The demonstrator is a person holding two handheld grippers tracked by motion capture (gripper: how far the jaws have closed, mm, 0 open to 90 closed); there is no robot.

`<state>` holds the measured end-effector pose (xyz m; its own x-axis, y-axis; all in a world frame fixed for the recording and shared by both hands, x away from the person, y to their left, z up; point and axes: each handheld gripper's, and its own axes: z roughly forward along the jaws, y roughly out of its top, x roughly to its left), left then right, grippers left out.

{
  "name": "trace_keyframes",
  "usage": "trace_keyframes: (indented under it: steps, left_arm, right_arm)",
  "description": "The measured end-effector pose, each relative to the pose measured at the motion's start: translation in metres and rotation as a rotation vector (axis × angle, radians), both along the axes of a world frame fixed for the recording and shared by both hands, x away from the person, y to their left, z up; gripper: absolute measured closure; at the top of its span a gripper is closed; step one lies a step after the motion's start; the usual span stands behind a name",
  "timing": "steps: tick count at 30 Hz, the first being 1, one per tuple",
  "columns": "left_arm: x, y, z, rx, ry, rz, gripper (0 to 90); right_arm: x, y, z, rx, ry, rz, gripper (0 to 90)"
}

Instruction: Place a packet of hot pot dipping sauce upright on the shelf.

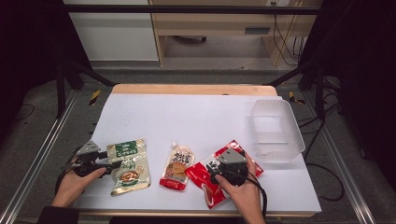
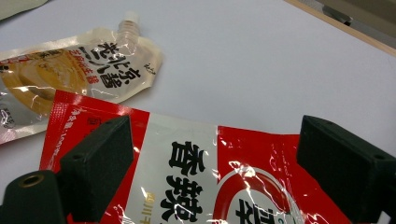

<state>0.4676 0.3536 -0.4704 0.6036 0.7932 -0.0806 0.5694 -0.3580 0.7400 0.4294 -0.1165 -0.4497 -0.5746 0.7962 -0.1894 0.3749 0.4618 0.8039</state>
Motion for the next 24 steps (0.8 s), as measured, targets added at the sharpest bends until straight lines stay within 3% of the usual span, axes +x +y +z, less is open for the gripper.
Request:
trace_keyframes:
  steps: [2,5,6,17,24]
  left_arm:
    - [-0.0005,-0.0006,-0.0001,-0.003,0.005,-0.003,38.9]
    - [-0.0027,-0.0018,0.0015,0.025,-0.001,-0.022,48.9]
    - [-0.0036,-0.0021,0.003,0.005,-0.005,-0.022,52.4]
    - [0.0,-0.0002,0.0058,0.009,-0.006,-0.004,84.5]
    - [-0.0013,0.0009,0.0093,0.005,-0.002,-0.012,90.0]
  right_arm:
    - [0.0,-0.0001,0.0001,0.0,0.0,0.0,11.8]
    - [-0.0001,0.0,0.0001,-0.001,0.002,0.0,11.8]
    - [-0.0003,0.0002,0.0002,0.0,0.003,-0.001,11.8]
    - [-0.0001,0.0006,0.0002,-0.004,-0.001,0.006,11.7]
    - [-0.0001,0.0009,-0.0001,-0.006,-0.001,0.007,11.7]
